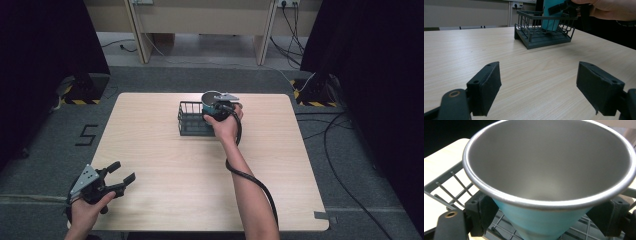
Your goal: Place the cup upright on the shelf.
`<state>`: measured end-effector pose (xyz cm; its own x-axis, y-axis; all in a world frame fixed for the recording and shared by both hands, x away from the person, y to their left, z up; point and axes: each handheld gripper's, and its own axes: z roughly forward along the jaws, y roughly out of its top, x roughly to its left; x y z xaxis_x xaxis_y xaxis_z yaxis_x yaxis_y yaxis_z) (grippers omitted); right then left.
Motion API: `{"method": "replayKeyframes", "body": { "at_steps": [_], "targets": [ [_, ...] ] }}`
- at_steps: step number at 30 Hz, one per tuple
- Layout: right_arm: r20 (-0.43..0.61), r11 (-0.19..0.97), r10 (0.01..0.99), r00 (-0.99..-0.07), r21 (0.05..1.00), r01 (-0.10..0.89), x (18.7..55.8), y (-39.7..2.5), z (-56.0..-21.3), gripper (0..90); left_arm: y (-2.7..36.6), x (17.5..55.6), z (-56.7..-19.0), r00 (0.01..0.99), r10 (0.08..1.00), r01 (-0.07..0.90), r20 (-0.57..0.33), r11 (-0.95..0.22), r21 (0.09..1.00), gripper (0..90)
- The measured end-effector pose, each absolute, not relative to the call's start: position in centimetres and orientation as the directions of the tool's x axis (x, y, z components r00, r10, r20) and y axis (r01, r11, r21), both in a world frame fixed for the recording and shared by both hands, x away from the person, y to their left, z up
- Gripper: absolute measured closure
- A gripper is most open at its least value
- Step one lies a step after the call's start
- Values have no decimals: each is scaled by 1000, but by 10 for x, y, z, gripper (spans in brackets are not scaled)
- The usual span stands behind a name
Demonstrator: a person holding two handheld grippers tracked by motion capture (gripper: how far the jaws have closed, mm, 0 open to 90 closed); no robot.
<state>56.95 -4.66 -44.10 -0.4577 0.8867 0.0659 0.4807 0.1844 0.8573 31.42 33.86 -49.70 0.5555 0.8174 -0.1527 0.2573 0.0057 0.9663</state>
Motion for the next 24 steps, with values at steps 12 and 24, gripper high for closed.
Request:
{"method": "replayKeyframes", "body": {
  "at_steps": [12, 24],
  "targets": [
    [90, 167, 892, -443, 845, 508, 563, -47, -436, 161, 338, 314, -497, 556, 817, 258, -154, 6, 966, 189],
    [111, 157, 886, -450, 841, 517, 547, -58, -428, 160, 338, 315, -497, 556, 817, 259, -152, 4, 966, 189]
  ]
}}
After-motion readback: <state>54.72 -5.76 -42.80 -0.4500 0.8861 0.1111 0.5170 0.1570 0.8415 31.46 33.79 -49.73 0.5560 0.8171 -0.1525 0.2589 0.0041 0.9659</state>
